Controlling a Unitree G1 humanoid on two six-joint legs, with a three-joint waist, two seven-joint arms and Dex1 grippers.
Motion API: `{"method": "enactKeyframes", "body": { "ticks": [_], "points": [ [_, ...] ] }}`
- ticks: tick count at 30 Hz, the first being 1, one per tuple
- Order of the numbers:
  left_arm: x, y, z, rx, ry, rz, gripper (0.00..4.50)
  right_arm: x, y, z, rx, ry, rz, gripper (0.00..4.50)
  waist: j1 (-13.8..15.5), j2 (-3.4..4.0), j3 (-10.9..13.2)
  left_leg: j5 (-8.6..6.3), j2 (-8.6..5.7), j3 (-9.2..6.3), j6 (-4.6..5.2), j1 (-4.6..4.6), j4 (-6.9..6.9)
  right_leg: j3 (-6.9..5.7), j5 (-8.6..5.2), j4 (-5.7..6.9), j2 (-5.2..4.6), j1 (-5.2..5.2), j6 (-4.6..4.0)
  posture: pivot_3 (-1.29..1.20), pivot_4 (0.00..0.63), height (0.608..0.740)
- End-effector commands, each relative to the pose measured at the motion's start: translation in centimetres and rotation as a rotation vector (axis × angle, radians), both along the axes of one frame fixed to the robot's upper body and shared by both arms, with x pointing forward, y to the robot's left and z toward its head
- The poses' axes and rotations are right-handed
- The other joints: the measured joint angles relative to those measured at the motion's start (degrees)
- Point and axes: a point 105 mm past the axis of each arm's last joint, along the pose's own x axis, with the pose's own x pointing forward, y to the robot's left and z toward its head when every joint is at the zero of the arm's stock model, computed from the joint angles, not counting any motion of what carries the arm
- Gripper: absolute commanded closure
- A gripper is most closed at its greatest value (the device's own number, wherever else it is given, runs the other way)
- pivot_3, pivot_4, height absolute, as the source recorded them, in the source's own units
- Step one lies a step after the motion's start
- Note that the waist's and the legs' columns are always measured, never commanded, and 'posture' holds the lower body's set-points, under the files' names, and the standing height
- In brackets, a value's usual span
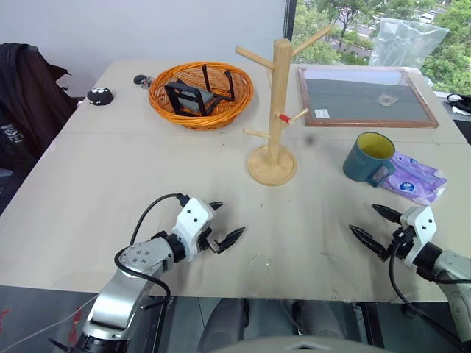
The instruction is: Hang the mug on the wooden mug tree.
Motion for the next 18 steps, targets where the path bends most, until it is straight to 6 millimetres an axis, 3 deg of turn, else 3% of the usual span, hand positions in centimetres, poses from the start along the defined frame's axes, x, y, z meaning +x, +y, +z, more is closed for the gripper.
{"method": "enactKeyframes", "body": {
  "ticks": [1, 18],
  "points": [
    [0.02, -0.41, 1.64, -0.039, -0.053, -0.021, 0.0, 0.21, -0.61, 1.08, -0.016, -0.044, -0.008, 0.03, 0.0, 0.0, 0.0, 0.0, 0.0, 0.0, 0.0, 0.0, 0.0, 0.0, 0.0, 0.0, 0.0, 0.0, 0.0, 0.0, 0.15, 0.737],
    [-0.07, -0.72, 1.54, -0.05, -0.039, -0.048, 0.0, 0.43, -0.79, 0.96, -0.024, -0.043, -0.028, 0.03, 0.0, 0.0, 0.0, 0.0, 0.0, 0.01, 0.0, 0.0, 0.0, 0.0, 0.0, 0.0, 0.0, 0.0, 0.0, 0.0, 0.15, 0.737]
  ]
}}
